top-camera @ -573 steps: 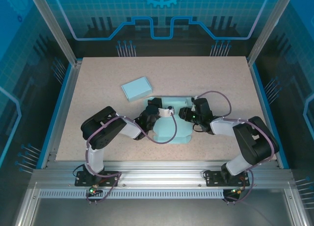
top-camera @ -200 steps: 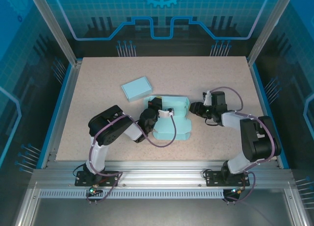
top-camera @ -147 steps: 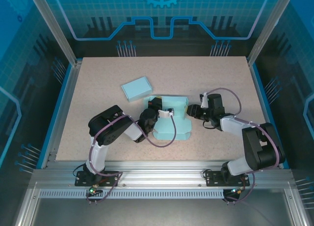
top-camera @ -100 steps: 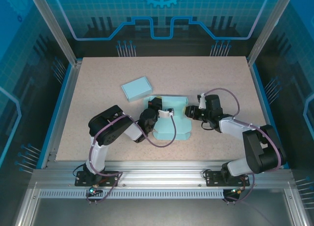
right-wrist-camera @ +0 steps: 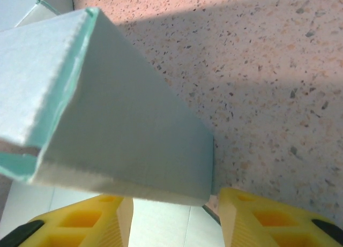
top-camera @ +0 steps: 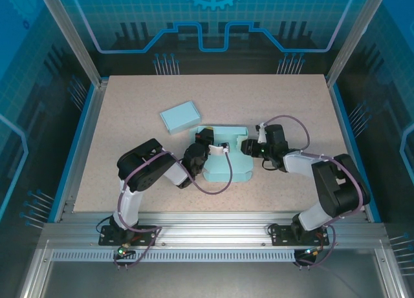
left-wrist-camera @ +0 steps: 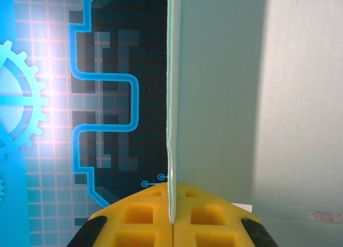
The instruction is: Fold the paper box
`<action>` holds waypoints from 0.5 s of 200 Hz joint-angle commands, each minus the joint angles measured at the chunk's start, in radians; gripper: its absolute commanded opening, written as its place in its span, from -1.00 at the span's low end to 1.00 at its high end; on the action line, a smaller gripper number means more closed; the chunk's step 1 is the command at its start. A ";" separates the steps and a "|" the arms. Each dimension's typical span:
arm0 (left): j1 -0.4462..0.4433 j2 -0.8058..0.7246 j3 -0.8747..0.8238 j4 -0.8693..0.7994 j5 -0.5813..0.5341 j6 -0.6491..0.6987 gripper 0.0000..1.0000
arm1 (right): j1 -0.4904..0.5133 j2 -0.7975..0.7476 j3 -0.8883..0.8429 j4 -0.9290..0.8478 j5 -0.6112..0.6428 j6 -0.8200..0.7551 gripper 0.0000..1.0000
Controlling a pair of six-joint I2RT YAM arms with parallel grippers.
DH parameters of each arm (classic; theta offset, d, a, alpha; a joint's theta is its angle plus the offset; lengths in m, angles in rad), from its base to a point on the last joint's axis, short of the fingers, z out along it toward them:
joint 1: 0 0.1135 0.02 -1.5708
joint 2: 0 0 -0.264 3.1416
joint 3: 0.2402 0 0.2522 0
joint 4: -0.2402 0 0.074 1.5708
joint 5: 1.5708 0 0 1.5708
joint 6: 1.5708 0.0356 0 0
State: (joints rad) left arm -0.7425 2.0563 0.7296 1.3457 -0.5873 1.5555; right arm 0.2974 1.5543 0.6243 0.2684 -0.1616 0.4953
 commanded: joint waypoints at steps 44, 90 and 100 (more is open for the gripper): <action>-0.012 0.028 -0.013 0.026 0.056 0.008 -1.00 | 0.057 0.083 0.073 0.086 0.197 -0.056 -0.13; -0.015 0.029 -0.011 0.036 0.054 -0.008 -1.00 | 0.095 0.118 0.077 0.103 0.354 -0.066 -0.48; -0.019 0.028 -0.007 0.046 0.048 -0.020 -1.00 | 0.105 0.119 0.077 0.096 0.380 -0.071 -0.56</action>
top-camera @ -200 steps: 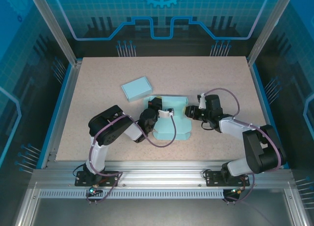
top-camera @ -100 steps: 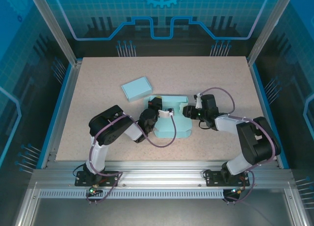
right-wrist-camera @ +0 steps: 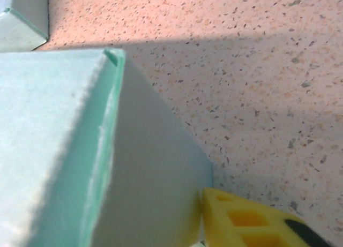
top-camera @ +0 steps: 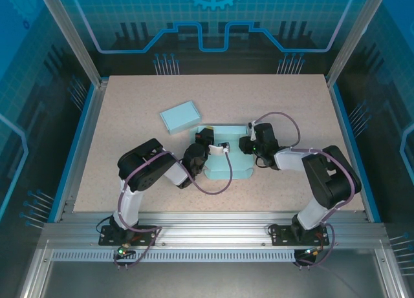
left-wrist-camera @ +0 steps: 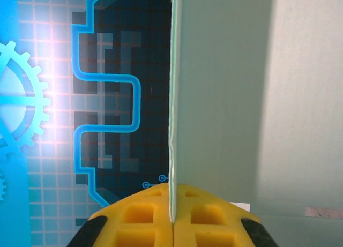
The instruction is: Fold the paper box
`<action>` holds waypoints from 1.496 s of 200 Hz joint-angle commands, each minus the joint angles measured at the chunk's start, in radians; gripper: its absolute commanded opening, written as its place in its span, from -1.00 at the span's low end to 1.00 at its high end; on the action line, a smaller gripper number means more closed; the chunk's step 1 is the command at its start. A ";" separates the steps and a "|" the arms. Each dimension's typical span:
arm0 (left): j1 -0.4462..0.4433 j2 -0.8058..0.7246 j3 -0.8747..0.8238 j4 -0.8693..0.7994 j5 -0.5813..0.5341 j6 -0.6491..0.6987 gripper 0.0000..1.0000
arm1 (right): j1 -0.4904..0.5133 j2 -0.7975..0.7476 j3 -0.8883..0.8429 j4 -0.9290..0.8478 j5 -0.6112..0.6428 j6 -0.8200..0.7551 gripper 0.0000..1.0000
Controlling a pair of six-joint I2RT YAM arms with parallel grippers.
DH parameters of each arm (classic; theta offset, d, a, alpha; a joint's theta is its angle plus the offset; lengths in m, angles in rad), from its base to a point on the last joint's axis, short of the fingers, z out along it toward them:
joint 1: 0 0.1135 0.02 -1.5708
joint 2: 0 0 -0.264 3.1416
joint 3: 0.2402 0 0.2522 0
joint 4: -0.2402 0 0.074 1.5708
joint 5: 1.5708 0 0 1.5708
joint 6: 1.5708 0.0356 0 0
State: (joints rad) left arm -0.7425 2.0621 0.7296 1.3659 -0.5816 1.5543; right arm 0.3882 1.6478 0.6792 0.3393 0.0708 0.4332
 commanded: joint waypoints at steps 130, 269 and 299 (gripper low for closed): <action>-0.217 -0.274 -0.073 0.033 -0.180 -0.414 0.98 | 0.079 -0.158 -0.015 -0.152 0.300 -0.099 -1.00; 0.204 -1.055 -0.102 -1.288 0.396 -1.850 0.98 | 0.052 -0.165 -0.054 -0.135 0.182 -0.088 -1.00; 0.231 -0.875 -0.036 -1.363 0.485 -1.881 0.98 | 0.050 -0.133 -0.055 -0.120 0.177 -0.083 -1.00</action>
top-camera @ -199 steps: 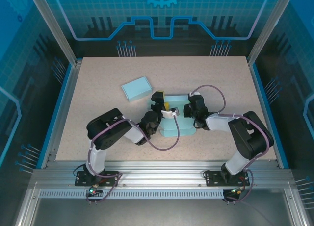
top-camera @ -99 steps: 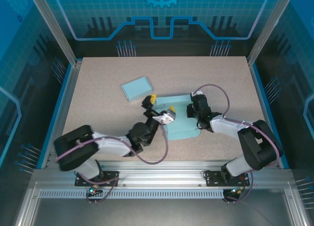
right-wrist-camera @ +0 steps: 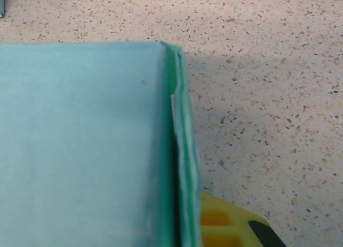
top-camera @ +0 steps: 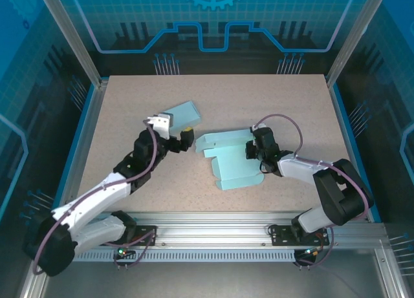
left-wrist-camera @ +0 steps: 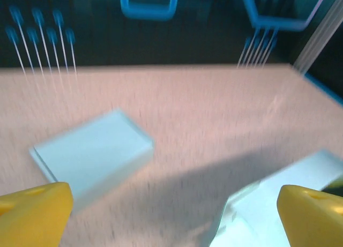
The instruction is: Fold the paper box
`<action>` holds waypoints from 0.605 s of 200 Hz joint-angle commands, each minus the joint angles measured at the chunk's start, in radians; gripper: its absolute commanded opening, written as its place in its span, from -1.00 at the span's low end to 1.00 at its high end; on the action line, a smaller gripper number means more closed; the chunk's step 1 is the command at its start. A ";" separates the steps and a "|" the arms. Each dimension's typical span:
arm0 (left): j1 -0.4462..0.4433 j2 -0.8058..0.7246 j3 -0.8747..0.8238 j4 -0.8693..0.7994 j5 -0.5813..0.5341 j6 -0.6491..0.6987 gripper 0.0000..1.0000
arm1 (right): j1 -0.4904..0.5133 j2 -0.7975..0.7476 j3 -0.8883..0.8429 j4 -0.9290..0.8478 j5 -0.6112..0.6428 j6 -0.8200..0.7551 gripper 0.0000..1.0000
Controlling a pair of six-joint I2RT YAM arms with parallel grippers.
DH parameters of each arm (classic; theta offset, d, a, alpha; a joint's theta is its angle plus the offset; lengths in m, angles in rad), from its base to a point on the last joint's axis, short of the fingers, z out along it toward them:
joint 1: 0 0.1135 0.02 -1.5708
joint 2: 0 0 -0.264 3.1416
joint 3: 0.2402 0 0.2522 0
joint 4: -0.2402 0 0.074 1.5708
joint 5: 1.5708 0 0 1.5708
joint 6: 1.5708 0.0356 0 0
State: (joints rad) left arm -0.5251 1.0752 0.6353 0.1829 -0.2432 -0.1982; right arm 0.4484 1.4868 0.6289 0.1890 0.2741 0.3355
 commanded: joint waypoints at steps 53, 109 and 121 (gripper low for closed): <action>0.014 0.272 0.080 -0.030 0.281 -0.161 0.98 | -0.020 0.052 0.001 0.035 -0.050 0.024 -1.00; 0.014 0.334 0.105 -0.029 0.241 -0.142 0.98 | -0.021 0.058 0.009 0.046 -0.047 0.040 -1.00; 0.014 0.342 0.109 -0.018 0.227 -0.151 0.98 | -0.020 0.059 0.010 0.045 -0.046 0.040 -1.00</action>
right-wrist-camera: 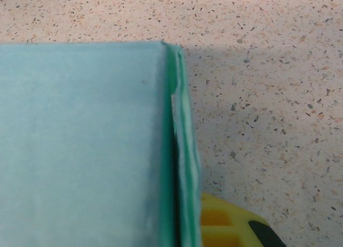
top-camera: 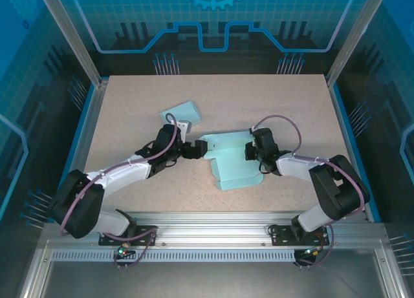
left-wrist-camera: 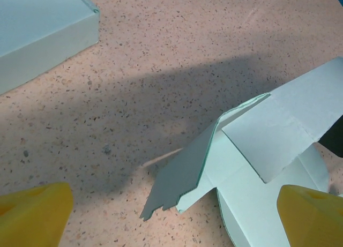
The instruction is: Fold the paper box
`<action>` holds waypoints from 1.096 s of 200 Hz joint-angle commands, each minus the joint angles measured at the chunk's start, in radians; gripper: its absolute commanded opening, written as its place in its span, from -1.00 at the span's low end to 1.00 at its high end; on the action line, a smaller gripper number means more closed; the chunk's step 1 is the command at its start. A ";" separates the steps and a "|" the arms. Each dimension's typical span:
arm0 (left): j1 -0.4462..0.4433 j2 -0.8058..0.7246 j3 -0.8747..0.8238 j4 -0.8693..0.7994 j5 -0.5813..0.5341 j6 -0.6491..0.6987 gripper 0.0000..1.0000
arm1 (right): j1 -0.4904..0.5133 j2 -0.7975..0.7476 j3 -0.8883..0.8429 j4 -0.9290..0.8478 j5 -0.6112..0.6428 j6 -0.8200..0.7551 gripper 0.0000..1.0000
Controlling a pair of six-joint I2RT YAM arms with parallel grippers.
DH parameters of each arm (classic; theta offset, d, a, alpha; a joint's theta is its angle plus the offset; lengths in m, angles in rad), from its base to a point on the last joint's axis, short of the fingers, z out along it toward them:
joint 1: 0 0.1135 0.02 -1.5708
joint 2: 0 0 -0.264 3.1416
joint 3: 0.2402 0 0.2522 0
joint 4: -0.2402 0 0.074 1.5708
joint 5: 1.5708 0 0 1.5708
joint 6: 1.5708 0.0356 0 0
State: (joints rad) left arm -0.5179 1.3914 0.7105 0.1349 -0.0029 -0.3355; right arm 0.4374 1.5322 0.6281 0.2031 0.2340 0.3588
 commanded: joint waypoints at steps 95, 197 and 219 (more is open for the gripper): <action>0.003 0.206 0.142 0.080 -0.065 -0.018 0.97 | -0.004 0.007 0.006 0.031 -0.022 0.048 -1.00; -0.046 0.319 0.125 0.276 -0.035 -0.125 0.98 | 0.101 -0.038 0.011 -0.049 0.122 0.209 -1.00; -0.045 0.301 0.112 0.292 -0.101 -0.150 0.98 | 0.122 -0.037 0.008 -0.060 0.167 0.238 -1.00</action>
State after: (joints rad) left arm -0.5510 1.6955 0.8295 0.3428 -0.0612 -0.4351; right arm 0.5182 1.5158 0.6281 0.1677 0.3412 0.5510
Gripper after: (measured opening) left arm 0.989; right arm 0.101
